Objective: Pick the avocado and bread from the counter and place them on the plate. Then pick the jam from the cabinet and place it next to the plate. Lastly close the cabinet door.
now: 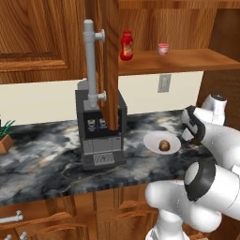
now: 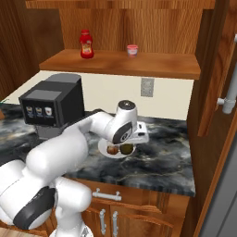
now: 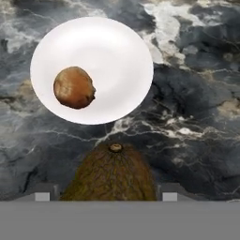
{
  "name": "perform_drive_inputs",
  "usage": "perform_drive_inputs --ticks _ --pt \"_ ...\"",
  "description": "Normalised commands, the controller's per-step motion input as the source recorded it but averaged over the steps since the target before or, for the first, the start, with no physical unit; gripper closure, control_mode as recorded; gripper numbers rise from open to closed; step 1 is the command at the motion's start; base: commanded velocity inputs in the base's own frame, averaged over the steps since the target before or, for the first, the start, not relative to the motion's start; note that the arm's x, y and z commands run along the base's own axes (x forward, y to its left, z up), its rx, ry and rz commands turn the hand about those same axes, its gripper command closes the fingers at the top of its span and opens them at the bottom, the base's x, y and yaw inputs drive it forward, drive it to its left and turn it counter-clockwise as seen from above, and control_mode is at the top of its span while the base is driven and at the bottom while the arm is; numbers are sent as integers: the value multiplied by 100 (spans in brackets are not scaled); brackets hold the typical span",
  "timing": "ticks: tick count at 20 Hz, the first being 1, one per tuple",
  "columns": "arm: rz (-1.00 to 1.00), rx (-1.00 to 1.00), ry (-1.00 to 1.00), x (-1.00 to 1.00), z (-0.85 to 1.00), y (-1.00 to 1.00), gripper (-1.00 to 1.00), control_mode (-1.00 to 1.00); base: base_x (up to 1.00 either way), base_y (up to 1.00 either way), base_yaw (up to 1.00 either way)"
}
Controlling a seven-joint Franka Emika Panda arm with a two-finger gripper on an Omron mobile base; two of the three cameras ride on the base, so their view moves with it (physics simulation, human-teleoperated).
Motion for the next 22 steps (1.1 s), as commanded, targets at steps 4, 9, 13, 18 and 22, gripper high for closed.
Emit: perform_drive_inputs --ticks 4,9,13,18,22 --pt "2 -4 -20 31 26 42 100 -100 0 0 0" --pt "8 -6 -20 27 9 26 100 -100 0 0 0" --pt "14 -2 -14 23 0 4 100 -100 0 0 0" --pt "18 -1 -10 19 0 0 100 -100 0 0 0" --pt "15 -2 0 16 0 0 100 -100 0 0 0"
